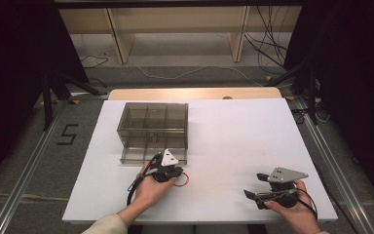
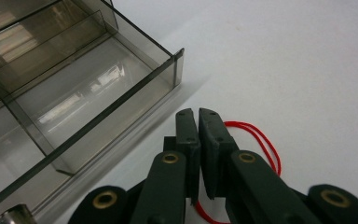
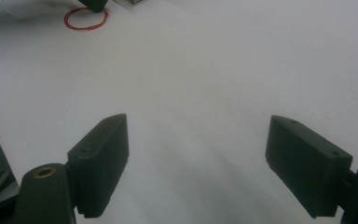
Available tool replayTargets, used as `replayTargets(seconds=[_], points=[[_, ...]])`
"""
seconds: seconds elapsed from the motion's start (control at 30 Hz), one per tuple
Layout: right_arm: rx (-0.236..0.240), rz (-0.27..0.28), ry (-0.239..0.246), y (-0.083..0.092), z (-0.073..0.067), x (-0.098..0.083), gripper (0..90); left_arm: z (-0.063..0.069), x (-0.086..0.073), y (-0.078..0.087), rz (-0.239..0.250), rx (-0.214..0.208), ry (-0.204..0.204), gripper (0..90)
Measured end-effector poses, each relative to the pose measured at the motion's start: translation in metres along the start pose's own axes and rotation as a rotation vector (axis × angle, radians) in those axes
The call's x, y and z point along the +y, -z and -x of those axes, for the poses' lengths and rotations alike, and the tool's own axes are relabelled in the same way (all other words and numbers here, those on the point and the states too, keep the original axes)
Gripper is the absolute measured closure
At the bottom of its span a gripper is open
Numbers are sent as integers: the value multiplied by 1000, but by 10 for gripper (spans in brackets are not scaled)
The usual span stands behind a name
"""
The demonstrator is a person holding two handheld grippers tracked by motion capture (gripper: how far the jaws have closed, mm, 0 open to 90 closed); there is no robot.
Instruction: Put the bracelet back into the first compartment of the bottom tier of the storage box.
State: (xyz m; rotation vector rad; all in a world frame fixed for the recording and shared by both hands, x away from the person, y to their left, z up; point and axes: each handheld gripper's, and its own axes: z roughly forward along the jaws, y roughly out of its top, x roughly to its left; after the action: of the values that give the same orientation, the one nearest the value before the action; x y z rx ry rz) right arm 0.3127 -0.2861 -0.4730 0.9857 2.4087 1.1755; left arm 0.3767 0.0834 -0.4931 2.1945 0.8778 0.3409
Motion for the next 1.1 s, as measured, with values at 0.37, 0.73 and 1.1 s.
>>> replayTargets(seconds=[0.37, 0.73, 1.1], points=[[0, 0, 1, 0, 0, 0, 219, 1, 0, 2, 7, 11, -16, 876], [0, 3, -2, 1, 0, 0, 219, 4, 3, 9, 38, 13, -22, 877], [-1, 5, -4, 1, 0, 0, 219, 4, 6, 20, 70, 20, -14, 877]])
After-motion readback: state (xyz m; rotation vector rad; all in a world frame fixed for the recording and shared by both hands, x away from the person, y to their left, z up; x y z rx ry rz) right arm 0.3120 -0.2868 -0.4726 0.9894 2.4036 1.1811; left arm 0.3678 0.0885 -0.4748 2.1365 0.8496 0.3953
